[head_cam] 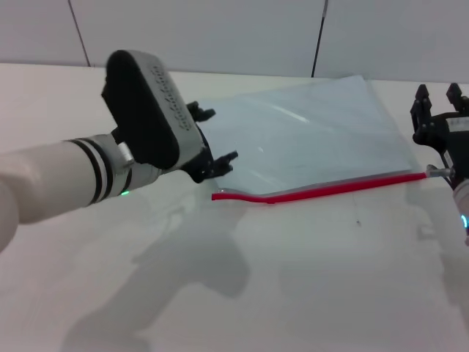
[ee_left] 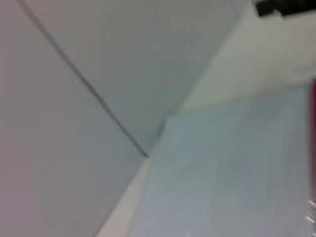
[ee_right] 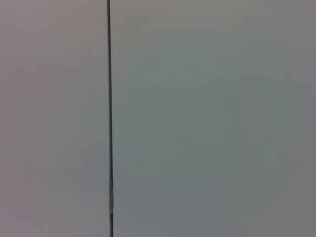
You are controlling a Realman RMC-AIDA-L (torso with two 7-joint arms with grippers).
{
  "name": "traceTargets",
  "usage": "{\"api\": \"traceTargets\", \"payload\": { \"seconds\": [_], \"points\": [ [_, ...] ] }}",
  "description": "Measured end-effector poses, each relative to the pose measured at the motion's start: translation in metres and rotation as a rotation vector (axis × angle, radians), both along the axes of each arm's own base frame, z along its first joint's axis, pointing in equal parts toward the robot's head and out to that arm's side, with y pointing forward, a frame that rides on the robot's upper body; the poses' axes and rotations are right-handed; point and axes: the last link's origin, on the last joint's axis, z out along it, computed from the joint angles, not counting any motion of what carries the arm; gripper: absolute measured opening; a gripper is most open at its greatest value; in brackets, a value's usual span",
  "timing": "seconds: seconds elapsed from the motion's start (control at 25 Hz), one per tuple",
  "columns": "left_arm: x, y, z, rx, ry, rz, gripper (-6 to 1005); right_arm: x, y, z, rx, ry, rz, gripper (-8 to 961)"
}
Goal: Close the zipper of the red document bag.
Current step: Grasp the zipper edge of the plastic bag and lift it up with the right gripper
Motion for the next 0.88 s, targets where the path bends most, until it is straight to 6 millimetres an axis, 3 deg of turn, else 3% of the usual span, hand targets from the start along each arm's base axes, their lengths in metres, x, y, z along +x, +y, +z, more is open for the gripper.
{"api": "traceTargets", "payload": {
  "seconds": [0.48, 0.88],
  "points": [
    [0.012, 0.002, -0.006, -0.131, 0.355, -0.043, 759, -0.003, 0.004, -0.002, -0.019, -0.005, 0.004, 468],
    [0.017, -0.001, -0.025, -0.225, 0.451, -0.052, 755, -0.008, 0.008, -0.005, -0.032, -0.005, 0.014, 469]
  ]
}}
